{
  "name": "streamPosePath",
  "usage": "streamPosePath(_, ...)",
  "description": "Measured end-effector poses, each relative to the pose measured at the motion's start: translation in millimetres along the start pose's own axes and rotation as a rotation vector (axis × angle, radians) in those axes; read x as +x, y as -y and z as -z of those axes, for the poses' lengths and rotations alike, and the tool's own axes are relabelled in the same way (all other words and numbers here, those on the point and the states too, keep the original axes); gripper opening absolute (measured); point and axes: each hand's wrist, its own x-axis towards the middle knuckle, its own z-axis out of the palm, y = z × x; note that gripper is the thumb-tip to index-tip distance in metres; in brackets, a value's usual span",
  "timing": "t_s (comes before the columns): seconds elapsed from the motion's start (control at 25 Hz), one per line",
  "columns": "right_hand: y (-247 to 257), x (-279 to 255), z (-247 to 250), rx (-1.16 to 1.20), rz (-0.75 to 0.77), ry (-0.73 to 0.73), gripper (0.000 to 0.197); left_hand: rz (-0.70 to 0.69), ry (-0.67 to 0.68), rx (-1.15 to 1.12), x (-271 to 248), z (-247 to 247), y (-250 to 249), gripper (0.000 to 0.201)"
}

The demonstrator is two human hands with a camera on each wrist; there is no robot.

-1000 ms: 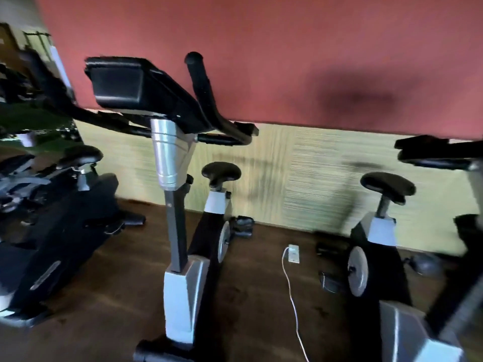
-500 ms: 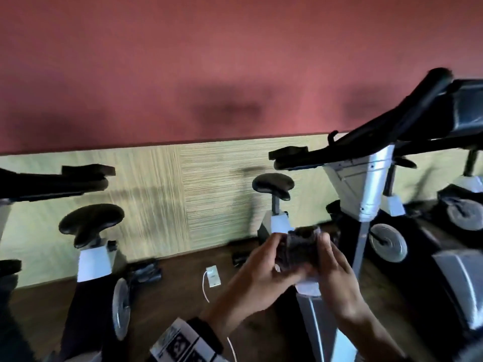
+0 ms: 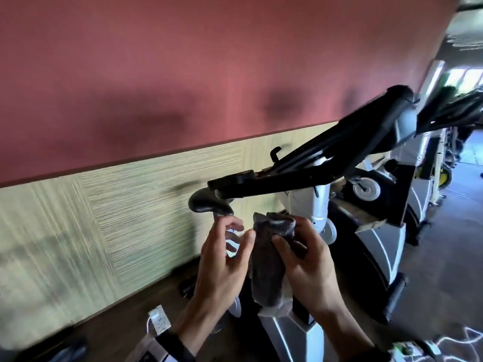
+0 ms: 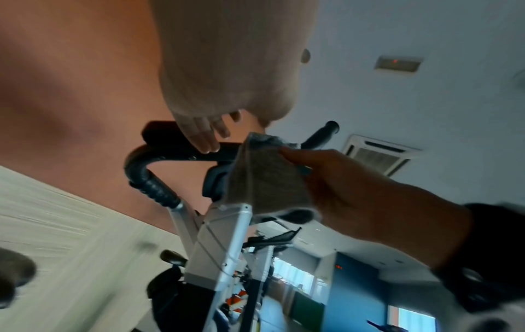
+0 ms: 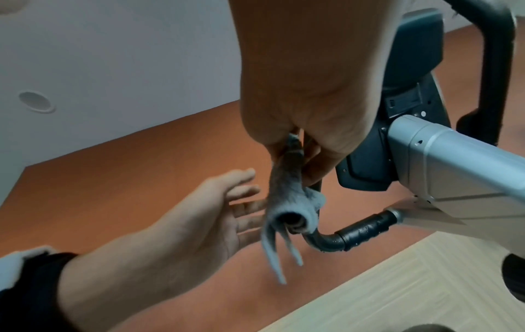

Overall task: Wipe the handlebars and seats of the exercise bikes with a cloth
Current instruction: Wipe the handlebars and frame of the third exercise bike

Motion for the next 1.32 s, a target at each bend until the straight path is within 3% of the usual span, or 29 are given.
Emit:
streamPosePath(0.08,13,17,-11,-0.044,0.031,-0.039,0.026,-0.017,0.103,-0.163,18,-11,-10,0.025)
streamPosePath(0.16,28,29,-15,-0.057,0.035,0.083,0.038,-0.028,0.195,-0.274,43,-21,-17,0.029)
streamPosePath(0.28,53,38,5,-0.103,0.036,0.18,0.049,-0.165,0.143,-0.287,85,-36,-25,0.012)
streamPosePath(0.36,76,37,31,-0.234,0.115,0.044,0.038,-0.243,0.08,-0.31,117,-42,-39,0.016)
streamPosePath(0.44,99,47,61,-0.46,0.301,-0.252,0.025,-0.3,0.098,-0.374,150,-51,-72,0.023)
streamPosePath(0.52,118,70,89,-0.665,0.468,-0.484,0.022,-0.317,0.266,-0.468,176,-78,-115,0.033)
streamPosePath(0.56,126,84,101,-0.729,0.512,-0.534,0.024,-0.301,0.385,-0.488,184,-97,-134,0.041)
streamPosePath(0.64,138,110,116,-0.793,0.472,-0.502,0.034,-0.362,0.431,-0.483,183,-134,-158,0.05)
streamPosePath(0.76,141,131,122,-0.755,0.272,-0.351,0.042,-0.517,0.202,-0.58,173,-155,-149,0.044)
streamPosePath(0.84,132,132,117,-0.704,0.236,-0.336,0.044,-0.581,0.252,-0.582,173,-154,-131,0.037)
streamPosePath(1.0,123,127,108,-0.646,0.229,-0.418,0.051,-0.536,0.379,-0.483,167,-151,-113,0.044)
streamPosePath(1.12,126,128,108,-0.613,0.21,-0.416,0.055,-0.444,0.319,-0.504,171,-157,-128,0.046)
streamPosePath(1.24,123,128,112,-0.59,0.201,-0.406,0.057,-0.529,0.161,-0.507,168,-158,-136,0.04)
streamPosePath(1.32,120,129,112,-0.58,0.222,-0.421,0.057,-0.577,0.186,-0.454,161,-154,-119,0.039)
